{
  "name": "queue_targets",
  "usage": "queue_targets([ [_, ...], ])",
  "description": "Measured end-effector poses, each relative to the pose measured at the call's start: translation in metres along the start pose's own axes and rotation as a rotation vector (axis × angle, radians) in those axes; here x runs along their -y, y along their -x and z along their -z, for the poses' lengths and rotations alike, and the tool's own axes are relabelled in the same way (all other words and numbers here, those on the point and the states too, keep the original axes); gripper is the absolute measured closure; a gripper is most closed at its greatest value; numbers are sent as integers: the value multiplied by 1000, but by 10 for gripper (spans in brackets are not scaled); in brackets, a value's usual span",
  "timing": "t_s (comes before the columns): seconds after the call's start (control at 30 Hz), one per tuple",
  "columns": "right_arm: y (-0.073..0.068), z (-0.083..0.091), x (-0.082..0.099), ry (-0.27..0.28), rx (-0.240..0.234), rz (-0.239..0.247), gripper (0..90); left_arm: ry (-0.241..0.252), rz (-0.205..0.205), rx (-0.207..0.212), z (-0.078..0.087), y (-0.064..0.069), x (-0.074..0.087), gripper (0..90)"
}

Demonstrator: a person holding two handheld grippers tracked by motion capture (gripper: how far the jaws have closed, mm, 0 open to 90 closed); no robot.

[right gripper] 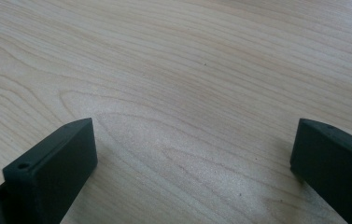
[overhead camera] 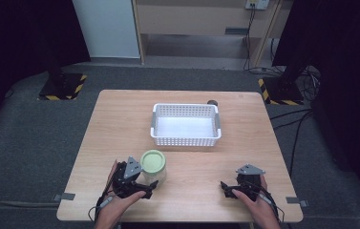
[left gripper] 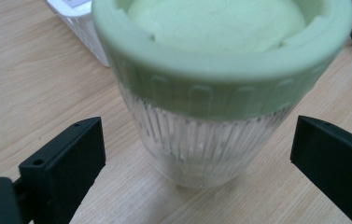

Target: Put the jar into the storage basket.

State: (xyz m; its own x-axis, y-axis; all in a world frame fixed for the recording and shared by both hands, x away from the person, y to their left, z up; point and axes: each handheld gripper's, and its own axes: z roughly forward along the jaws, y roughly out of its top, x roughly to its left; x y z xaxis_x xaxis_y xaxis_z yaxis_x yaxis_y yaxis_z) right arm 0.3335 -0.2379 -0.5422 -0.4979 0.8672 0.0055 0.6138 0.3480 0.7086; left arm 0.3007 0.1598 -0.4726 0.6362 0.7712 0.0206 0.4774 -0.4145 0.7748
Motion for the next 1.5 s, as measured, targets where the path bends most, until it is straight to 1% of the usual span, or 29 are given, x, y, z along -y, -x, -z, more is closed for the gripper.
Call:
queue_targets([
  [0.2,0,0,0,0,0,0,4,1,-4,3,-2,1,-5,20],
  [0.53,0,0,0,0,0,0,3,9,5,10,-8,2,-15,23],
  [0.8,0,0,0,0,0,0,3,18,11,0,-11,3,-17,30],
  [0.87,0,0,0,0,0,0,3,23,18,-1,-12,3,-19,31],
  [0.97,0,0,0,0,0,0,4,23,17,-2,-13,2,-20,32],
  [1.07,0,0,0,0,0,0,4,19,25,-5,-16,1,-21,34],
  [1.5,0,0,0,0,0,0,4,21,35,5,-21,0,-23,56],
])
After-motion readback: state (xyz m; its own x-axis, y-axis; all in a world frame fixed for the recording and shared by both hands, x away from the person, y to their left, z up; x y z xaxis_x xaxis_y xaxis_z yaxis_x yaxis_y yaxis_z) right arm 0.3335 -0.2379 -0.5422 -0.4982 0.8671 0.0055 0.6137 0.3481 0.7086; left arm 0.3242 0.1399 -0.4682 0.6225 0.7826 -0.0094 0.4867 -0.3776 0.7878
